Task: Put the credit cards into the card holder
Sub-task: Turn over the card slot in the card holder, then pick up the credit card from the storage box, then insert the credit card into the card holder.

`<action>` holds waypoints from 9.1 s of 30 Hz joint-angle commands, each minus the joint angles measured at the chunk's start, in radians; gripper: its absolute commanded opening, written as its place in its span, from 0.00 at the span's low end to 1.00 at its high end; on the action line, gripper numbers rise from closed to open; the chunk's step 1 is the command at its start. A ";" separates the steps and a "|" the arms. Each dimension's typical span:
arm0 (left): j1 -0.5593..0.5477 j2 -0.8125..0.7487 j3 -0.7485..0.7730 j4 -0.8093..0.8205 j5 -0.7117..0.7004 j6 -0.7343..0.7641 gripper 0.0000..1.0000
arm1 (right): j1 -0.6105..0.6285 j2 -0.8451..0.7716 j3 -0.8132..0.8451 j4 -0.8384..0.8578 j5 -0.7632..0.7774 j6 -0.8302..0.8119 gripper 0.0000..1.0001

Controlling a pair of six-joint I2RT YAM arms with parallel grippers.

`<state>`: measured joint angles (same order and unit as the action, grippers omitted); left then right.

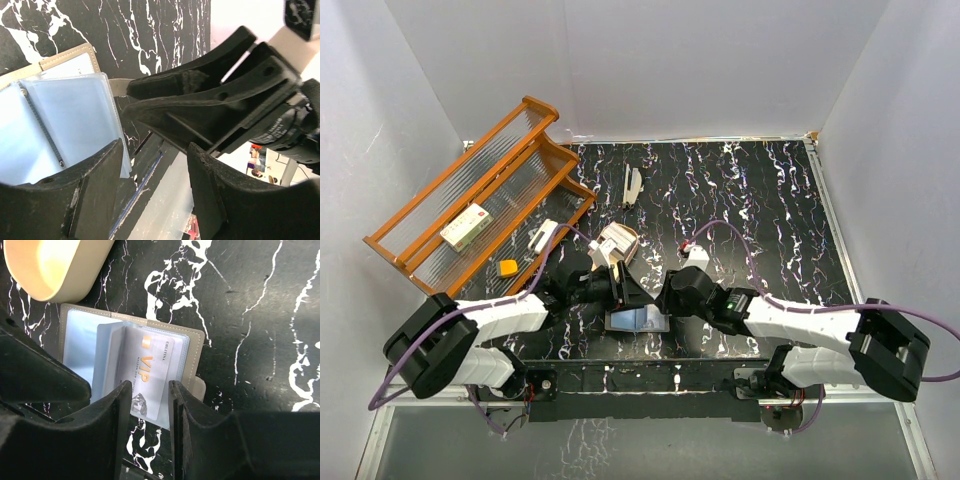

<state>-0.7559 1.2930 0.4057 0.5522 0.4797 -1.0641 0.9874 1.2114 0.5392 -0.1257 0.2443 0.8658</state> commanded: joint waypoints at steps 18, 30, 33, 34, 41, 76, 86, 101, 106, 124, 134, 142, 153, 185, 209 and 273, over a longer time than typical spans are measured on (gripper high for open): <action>-0.006 -0.159 0.104 -0.337 -0.210 0.176 0.55 | 0.002 -0.242 0.038 -0.080 0.133 0.009 0.35; -0.005 -0.367 0.196 -0.754 -0.447 0.291 0.62 | 0.002 -0.137 0.110 -0.019 0.034 -0.081 0.36; -0.005 -0.424 0.224 -0.857 -0.511 0.318 0.68 | 0.002 -0.095 0.149 0.014 0.016 -0.172 0.37; -0.005 -0.444 0.234 -0.890 -0.532 0.326 0.70 | 0.001 -0.079 0.172 0.008 0.023 -0.208 0.37; -0.005 -0.576 0.260 -1.040 -0.592 0.356 0.98 | 0.000 0.103 0.430 -0.084 0.123 -0.451 0.41; -0.005 -1.060 0.278 -1.159 -0.718 0.459 0.99 | -0.003 0.876 1.076 -0.272 0.399 -0.865 0.50; -0.005 -1.055 0.274 -1.152 -0.713 0.462 0.99 | -0.004 0.833 1.082 -0.267 0.391 -0.861 0.36; -0.005 -1.044 0.272 -1.145 -0.706 0.466 0.99 | -0.003 0.808 1.078 -0.258 0.389 -0.875 0.22; -0.005 -1.043 0.283 -1.151 -0.746 0.466 0.99 | -0.003 0.796 1.080 -0.261 0.385 -0.878 0.18; -0.005 -0.801 0.292 -1.138 -0.562 0.477 0.81 | -0.003 0.598 0.980 -0.351 0.158 -0.733 0.00; -0.005 -0.647 0.191 -1.019 -0.437 0.328 0.52 | -0.003 0.301 0.695 -0.280 0.010 -0.529 0.00; -0.005 -0.520 0.073 -0.859 -0.393 0.265 0.37 | -0.003 0.126 0.472 -0.183 -0.077 -0.290 0.00; -0.005 -0.464 -0.057 -0.669 -0.369 0.191 0.39 | -0.003 0.001 0.217 -0.034 -0.116 -0.105 0.00; -0.005 -0.331 -0.150 -0.517 -0.307 0.118 0.00 | -0.004 0.071 0.145 0.026 -0.127 -0.032 0.00; -0.005 -0.365 -0.197 -0.584 -0.266 0.084 0.00 | -0.003 0.085 0.046 0.029 -0.069 0.038 0.09; -0.006 -0.389 -0.235 -0.532 -0.262 0.043 0.00 | -0.001 0.203 0.040 0.059 -0.197 0.162 0.07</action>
<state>-0.7609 0.9012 0.1810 0.0193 0.2035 -1.0245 0.9863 1.3937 0.5686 -0.0624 0.0345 1.0241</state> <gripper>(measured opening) 0.009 0.075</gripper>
